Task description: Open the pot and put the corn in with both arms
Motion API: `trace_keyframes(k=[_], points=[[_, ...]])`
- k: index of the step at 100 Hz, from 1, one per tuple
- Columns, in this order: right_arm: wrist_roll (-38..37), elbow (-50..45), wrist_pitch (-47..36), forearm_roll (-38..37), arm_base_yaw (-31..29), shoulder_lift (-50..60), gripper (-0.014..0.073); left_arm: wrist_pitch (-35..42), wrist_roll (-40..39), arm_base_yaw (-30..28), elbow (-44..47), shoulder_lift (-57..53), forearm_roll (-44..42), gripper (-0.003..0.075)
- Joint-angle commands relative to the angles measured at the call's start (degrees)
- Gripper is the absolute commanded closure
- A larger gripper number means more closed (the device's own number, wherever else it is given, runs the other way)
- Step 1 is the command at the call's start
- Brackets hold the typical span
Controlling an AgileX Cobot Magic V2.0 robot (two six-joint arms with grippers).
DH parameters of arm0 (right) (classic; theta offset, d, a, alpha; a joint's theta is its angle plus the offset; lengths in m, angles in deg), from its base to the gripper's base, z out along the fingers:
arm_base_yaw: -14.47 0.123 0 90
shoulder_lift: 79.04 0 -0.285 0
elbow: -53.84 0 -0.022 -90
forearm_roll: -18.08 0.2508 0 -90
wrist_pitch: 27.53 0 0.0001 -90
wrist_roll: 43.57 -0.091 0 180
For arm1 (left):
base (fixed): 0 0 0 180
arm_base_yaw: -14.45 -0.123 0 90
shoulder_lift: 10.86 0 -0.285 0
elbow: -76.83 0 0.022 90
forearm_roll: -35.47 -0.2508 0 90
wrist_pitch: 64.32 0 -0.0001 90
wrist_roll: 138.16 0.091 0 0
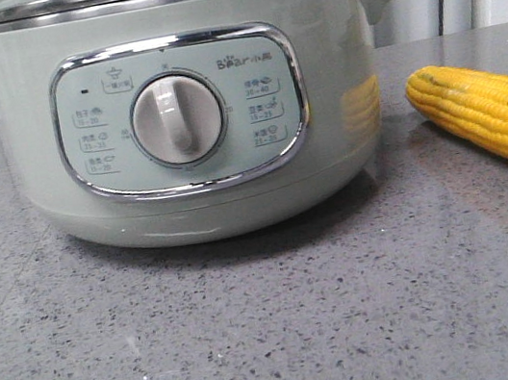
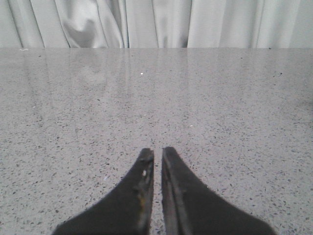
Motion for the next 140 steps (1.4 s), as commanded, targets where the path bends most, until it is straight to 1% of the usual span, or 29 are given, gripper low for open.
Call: trace_keyframes(k=[1,21,30,47,52,63,75,82,88,95,104,118,130,137,140], points=[[0.3,-1.0,-6.3,-1.0,-0.2,1.4,0.0664,5.0,0.0,-0.1,1.1,-1.7,0.0,0.0741],[0.3,-1.0,-6.3,-5.8,-0.2,1.4,0.0664,5.0,0.0,-0.1,1.1,-1.7,0.0,0.0741],[0.3,-1.0,-7.0,-5.8,-0.2,1.4,0.0664,5.2,0.0,-0.1,1.1,-1.7,0.0,0.0741],[0.3,-1.0,-10.1,-5.6,-0.2,1.4,0.0664,10.5,0.0,-0.1,0.9,-1.7,0.8,0.0741],[0.3,-0.9,-10.8,-5.5,-0.2,1.4,0.0664,10.8,0.0,-0.1,0.3,-1.7,0.8,0.0741],[0.3,0.7,-10.9,-5.5,0.0,1.1,0.0664,10.2,0.0,-0.1,-2.7,-1.2,1.7,0.0741],[0.3,3.8,-10.2,-5.5,0.0,-0.9,0.0664,6.9,0.0,-0.1,-8.4,2.0,1.7,0.0741],[0.3,6.3,-8.2,-4.9,0.0,-3.2,0.0663,5.2,0.0,-0.1,-12.0,5.4,1.4,0.0741],[0.3,9.0,-4.1,-3.7,0.0,-5.7,0.0659,5.4,0.0,-0.1,-14.8,9.0,1.4,0.0741],[0.3,12.2,0.5,-1.7,0.0,-9.0,0.0647,6.5,0.0,-0.1,-17.7,13.2,1.4,0.0741],[0.3,16.1,4.0,0.8,0.0,-14.1,0.0646,7.5,0.0,-0.1,-20.8,17.9,1.7,0.0741],[0.3,21.3,6.2,1.0,0.0,-21.7,0.0647,12.2,0.0,-0.1,-23.0,24.2,1.7,0.0741],[0.3,23.5,5.4,1.0,0.0,-26.6,0.0647,17.8,0.0,-0.1,-23.2,28.1,1.7,0.0738],[0.3,23.5,4.6,1.0,0.0,-28.2,0.0647,20.7,0.0,-0.1,-23.2,29.6,1.4,0.0701],[0.3,23.5,4.6,1.0,0.0,-28.8,0.0647,21.4,0.0,-0.1,-23.2,30.1,1.4,0.0657]])
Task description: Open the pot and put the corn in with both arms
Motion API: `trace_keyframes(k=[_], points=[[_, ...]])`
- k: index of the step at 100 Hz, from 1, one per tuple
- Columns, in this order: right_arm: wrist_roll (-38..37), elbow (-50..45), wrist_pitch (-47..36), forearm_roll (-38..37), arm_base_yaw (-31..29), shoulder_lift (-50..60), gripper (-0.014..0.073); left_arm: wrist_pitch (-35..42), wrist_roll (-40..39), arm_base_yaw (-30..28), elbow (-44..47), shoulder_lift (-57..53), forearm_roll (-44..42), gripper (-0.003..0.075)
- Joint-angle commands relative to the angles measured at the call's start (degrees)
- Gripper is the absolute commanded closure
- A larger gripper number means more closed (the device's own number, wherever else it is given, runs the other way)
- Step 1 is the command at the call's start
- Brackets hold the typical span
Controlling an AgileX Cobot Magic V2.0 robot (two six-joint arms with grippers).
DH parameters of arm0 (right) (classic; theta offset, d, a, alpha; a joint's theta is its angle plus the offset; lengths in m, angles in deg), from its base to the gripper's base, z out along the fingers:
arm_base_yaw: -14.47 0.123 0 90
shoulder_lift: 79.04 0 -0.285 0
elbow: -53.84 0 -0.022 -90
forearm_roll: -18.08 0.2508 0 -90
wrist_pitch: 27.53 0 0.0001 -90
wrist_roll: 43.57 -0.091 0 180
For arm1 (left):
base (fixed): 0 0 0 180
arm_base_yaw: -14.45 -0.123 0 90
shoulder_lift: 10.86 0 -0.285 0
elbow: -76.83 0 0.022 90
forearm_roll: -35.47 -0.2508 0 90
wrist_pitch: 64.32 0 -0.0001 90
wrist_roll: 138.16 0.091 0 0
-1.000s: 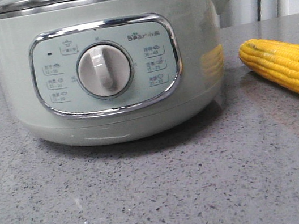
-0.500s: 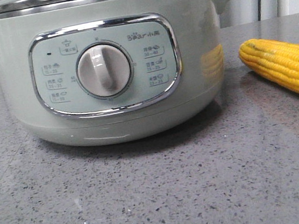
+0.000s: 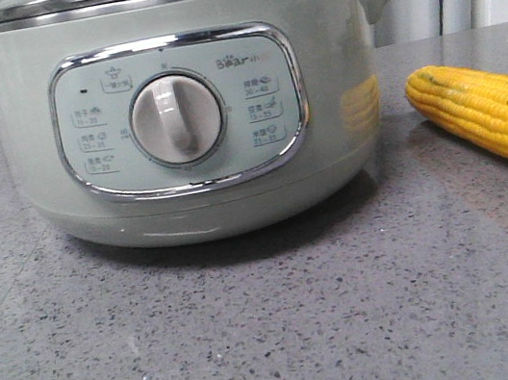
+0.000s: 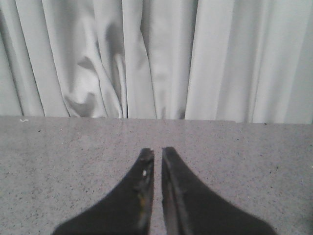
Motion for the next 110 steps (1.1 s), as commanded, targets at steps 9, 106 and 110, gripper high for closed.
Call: trace_keyframes(k=[9,106,110], points=[[0.2,2.0,-4.4,0.4,0.0,-3.6,0.0647,8.4,0.0,-0.1,-2.1,3.7,0.3,0.0502],[0.2,-0.4,-8.5,0.4,0.0,-5.6,0.0647,23.2,-2.1,41.6,-21.0,38.0,-2.0,0.0240],[0.2,-0.4,-8.5,0.4,0.0,-5.6,0.0647,23.2,-2.1,42.0,-22.2,39.6,-2.0,0.0240]])
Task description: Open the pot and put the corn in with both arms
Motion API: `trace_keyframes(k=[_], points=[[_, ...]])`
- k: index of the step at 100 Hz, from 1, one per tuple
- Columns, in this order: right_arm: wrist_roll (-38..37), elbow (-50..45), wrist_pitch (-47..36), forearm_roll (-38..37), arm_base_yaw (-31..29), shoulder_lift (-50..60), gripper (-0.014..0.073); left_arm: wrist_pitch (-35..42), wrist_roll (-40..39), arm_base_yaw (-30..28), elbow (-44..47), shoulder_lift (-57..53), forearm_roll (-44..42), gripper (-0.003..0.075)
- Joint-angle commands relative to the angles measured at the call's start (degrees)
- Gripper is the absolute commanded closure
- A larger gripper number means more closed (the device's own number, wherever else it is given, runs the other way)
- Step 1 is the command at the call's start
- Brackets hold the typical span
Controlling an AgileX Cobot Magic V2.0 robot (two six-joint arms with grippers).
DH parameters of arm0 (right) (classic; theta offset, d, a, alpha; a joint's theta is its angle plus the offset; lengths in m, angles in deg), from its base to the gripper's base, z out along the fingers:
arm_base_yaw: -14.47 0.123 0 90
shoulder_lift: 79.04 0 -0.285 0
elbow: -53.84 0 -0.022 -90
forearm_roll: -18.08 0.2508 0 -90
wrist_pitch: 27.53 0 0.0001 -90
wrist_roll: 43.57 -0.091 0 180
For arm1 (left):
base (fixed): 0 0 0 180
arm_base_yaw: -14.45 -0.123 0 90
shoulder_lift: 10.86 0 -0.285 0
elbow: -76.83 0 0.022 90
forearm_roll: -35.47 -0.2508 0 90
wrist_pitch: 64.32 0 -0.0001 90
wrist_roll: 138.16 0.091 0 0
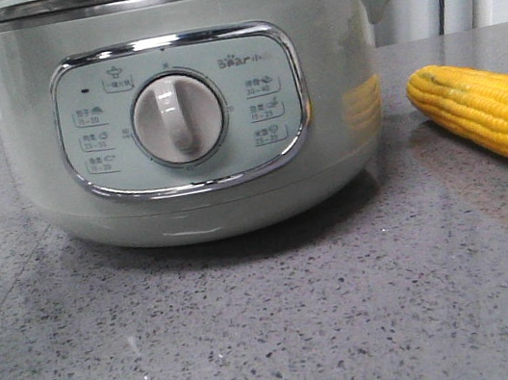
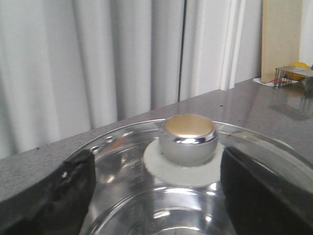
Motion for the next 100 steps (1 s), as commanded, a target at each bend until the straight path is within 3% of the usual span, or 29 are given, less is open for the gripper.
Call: trace_keyframes(k=[1,45,69,78,100], points=[[0.3,1.6,-4.6,-0.1,0.0,-0.8,0.0647,5.1,-0.6,1.5,-4.5,2.1,0.2,0.0240],[0.3,1.6,-4.6,-0.1,0.0,-0.8,0.0647,5.1,-0.6,2.1,-16.0,16.1,0.2,0.0240],[0.3,1.6,-4.6,-0.1,0.0,-0.8,0.0647,5.0,-0.6,2.1,-17.6,18.2,0.2,0.0261],[0.3,1.6,-4.6,-0.1,0.0,-0.8,0.0647,5.0,-0.6,2.1,-17.6,18.2,0.2,0.0342],[0.3,1.6,-4.7,-0.1,0.0,-0.8,0.0647,4.9,-0.6,2.1,-17.6,18.2,0.2,0.0660]])
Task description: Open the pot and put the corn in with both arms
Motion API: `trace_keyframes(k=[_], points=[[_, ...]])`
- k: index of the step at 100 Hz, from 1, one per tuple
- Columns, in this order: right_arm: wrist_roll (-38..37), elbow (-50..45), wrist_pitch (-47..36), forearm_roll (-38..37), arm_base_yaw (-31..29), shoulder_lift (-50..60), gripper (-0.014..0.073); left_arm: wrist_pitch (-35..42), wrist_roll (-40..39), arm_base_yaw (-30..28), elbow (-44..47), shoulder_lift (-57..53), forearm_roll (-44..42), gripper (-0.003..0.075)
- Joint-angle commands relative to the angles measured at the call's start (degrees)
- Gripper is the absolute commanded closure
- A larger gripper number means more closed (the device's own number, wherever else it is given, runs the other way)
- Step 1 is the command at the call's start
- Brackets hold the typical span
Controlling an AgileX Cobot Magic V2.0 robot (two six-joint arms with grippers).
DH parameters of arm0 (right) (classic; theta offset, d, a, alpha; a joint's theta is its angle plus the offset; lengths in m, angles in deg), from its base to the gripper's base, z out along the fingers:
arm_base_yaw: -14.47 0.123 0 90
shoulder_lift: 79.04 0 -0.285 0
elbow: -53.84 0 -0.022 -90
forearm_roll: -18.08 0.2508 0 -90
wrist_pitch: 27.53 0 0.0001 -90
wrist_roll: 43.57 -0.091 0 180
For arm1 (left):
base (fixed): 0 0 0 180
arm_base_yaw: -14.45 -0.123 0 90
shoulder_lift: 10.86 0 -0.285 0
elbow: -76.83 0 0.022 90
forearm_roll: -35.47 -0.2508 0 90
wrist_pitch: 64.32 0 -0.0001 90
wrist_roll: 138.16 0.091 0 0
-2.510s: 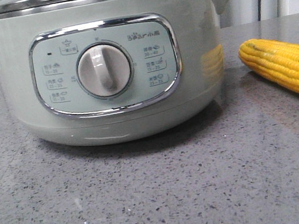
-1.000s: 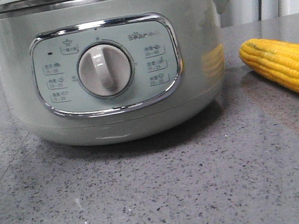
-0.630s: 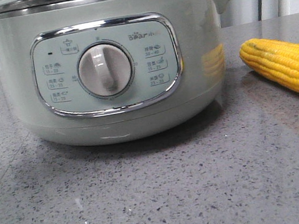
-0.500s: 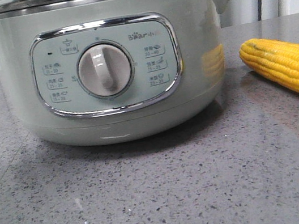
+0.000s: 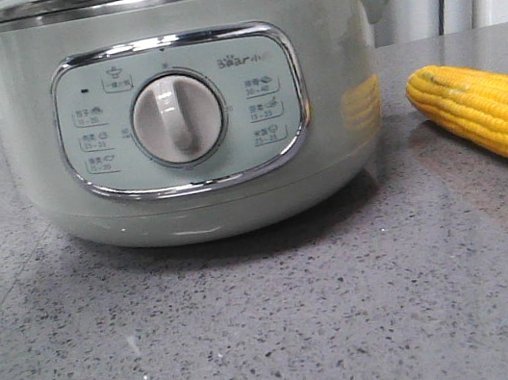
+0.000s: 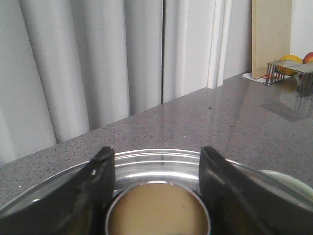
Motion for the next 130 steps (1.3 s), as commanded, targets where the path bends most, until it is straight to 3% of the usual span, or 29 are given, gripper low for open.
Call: trace_keyframes(k=[1,7,51,91,98,115,122,130], points=[[0.2,1.6,-4.6,-0.2,0.0,-0.8,0.0647,3.2,-0.2,0.1,-1.6,-1.5,0.7,0.0669],[0.2,1.6,-4.6,-0.2,0.0,-0.8,0.0647,3.3,-0.2,0.1,-1.6,-1.5,0.7,0.0743],[0.2,1.6,-4.6,-0.2,0.0,-0.8,0.0647,4.4,-0.2,0.1,-5.1,-4.1,0.7,0.0741],[0.2,2.3,-2.2,0.0,0.9,-0.8,0.0640,-0.2,3.4,-2.1,-5.3,-17.1,0.6,0.0741],[0.2,3.8,-0.3,0.0,2.5,-1.1,0.0585,-3.5,4.8,-3.1,-5.3,-20.1,0.6,0.0741],[0.2,10.7,7.1,0.7,6.9,-6.0,0.0328,-10.4,4.8,-6.5,-5.2,-27.4,0.0,0.0741],[0.2,14.0,8.8,1.3,8.1,-9.3,0.0277,-10.9,4.8,-8.2,-4.1,-30.2,-0.9,0.0741],[0.2,17.5,9.8,2.9,9.0,-13.6,0.0280,-10.9,4.8,-10.1,-2.6,-33.0,-0.9,0.0741]])
